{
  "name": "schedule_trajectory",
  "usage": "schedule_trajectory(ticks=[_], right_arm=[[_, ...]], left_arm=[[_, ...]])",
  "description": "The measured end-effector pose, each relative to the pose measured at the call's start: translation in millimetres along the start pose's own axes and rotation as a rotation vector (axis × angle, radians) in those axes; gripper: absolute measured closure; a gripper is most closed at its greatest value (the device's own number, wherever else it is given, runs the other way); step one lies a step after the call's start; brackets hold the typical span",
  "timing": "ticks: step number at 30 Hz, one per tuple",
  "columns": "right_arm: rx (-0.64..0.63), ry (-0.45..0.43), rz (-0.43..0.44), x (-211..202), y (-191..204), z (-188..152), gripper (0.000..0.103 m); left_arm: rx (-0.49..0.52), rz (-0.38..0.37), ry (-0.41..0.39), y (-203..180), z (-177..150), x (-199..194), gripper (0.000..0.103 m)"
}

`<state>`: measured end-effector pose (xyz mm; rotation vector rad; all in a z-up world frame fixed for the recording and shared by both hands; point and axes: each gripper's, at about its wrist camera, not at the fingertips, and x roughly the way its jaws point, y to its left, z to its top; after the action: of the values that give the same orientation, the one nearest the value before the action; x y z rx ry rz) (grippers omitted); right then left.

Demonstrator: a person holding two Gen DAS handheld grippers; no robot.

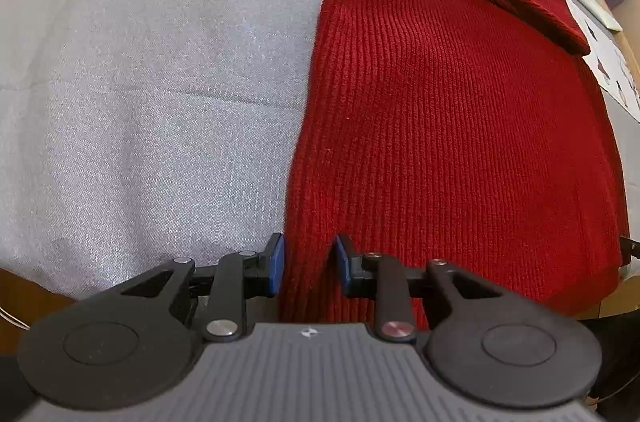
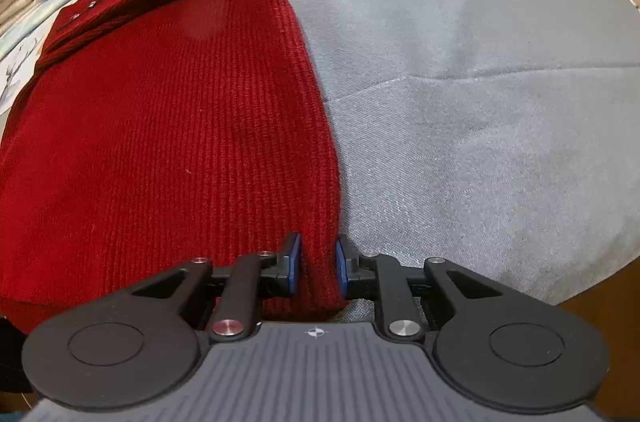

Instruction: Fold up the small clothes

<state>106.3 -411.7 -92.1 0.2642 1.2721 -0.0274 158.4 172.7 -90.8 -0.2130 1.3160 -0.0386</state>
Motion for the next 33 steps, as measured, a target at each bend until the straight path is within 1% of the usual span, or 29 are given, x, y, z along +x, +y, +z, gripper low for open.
schedule_trajectory(ticks=[5,9,14,25,27,29,33], right_arm=[[-0.003,0.003,-0.007,1,0,0,0.080],[-0.016,-0.005,-0.013,0,4,-3,0.080],[-0.017,-0.018,-0.023,-2,6,-7,0.086],[-0.016,-0.020,-0.032,-3,7,-8,0.086],[-0.015,-0.023,-0.033,-4,7,-8,0.086],[-0.016,-0.028,-0.034,-5,7,-8,0.088],[-0.001,-0.051,-0.034,-9,4,-7,0.090]], left_arm=[[0.003,0.014,0.000,-4,2,-2,0.073],[0.037,0.040,-0.003,-18,3,2,0.073],[0.043,0.053,-0.009,-21,3,3,0.073],[0.053,0.061,-0.016,-22,1,4,0.073],[0.054,0.062,-0.018,-23,1,4,0.075],[0.059,0.057,-0.023,-25,0,4,0.083],[0.058,0.049,-0.045,-25,-4,0,0.087]])
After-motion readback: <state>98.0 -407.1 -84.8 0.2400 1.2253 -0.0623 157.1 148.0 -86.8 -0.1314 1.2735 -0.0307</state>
